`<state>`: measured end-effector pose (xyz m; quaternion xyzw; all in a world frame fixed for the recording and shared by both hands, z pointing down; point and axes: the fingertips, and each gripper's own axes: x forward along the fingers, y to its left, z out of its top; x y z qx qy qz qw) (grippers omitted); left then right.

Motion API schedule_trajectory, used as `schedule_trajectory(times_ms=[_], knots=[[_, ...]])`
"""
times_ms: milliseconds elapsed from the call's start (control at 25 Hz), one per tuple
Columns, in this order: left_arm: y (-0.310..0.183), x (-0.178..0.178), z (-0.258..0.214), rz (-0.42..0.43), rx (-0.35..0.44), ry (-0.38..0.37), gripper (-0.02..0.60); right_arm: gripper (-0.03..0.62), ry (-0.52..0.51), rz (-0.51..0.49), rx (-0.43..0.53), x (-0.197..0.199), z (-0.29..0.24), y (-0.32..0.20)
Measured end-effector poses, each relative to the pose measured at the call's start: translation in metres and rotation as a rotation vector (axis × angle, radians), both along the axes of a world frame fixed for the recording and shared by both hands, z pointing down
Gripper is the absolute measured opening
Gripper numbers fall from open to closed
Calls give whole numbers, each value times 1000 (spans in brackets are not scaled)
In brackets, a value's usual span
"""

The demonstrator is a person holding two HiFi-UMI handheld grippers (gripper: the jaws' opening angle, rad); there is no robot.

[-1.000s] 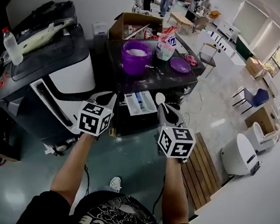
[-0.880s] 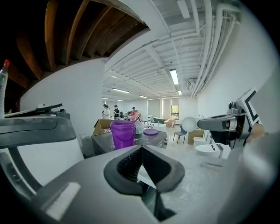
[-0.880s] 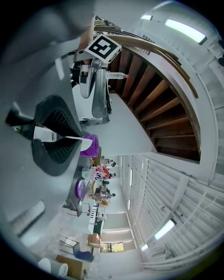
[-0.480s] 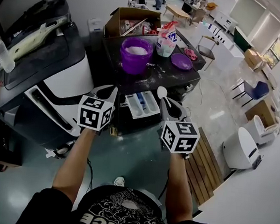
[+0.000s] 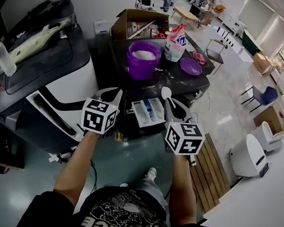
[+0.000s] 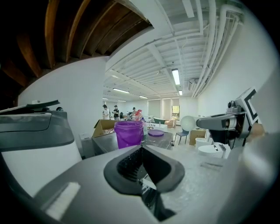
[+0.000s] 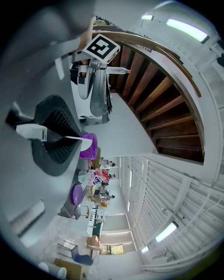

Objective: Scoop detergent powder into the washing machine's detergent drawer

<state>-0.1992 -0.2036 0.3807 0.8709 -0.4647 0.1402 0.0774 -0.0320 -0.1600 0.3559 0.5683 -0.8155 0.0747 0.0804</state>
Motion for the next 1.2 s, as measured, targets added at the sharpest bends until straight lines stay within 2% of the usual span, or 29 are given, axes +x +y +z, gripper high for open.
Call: schedule_trajectory(times_ms=[560, 880, 1200], knots=[[-61, 5, 7, -95, 9, -10, 2, 35, -3, -126, 15, 0, 5, -78], [-110, 17, 5, -215, -10, -17, 2, 35, 7, -266, 10, 9, -2, -143], [-138, 23, 4, -359, -30, -37, 2, 35, 31, -423, 1, 19, -7, -198]])
